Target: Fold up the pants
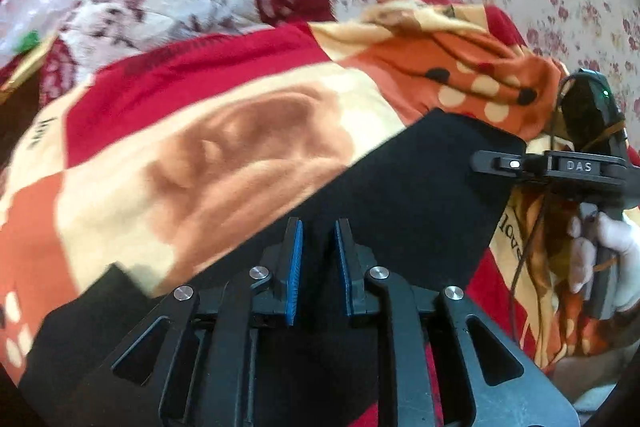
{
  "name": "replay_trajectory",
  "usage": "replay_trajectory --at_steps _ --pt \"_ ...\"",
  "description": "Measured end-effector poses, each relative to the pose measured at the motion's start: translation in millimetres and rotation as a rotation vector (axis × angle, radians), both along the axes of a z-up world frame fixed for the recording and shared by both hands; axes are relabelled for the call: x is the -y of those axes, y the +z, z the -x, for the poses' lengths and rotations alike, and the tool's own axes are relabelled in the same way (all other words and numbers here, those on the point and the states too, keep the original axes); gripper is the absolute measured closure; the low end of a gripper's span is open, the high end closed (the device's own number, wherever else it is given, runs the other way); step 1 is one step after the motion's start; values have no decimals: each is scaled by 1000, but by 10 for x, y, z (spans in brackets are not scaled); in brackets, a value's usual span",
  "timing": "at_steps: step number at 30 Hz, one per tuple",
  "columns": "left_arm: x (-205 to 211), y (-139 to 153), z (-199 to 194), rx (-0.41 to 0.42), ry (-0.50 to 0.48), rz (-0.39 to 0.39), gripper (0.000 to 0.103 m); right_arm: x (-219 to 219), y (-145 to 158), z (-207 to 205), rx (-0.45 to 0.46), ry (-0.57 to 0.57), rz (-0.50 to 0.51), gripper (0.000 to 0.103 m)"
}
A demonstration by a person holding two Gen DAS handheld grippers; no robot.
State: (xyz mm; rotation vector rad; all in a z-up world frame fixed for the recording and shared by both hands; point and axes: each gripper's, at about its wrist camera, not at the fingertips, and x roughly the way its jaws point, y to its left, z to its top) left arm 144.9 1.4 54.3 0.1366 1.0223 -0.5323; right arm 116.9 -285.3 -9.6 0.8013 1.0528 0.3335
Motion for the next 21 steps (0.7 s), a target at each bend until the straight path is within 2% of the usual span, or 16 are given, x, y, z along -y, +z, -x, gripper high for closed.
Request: replay_trajectory --at_steps 5,8,10,13,15,17,18,21 --pt "-355 189 227 48 80 10 88 -7 129 160 7 12 92 85" --pt "-560 230 391 65 128 7 88 -6 260 128 3 -2 224 85" --pt "-681 226 531 70 160 0 84 -19 392 144 47 -7 290 85" --pt "-750 191 636 66 175 3 83 -133 647 177 144 22 366 83" --pt "-771 140 654 55 198 7 83 -316 801 200 221 83 375 79" --pt "-799 118 656 46 223 17 83 -477 837 164 251 152 333 72" --pt "-819 110 646 42 239 33 83 -590 841 123 259 201 299 72" --pt "-811 122 581 41 250 56 83 -898 875 1 291 308 278 71"
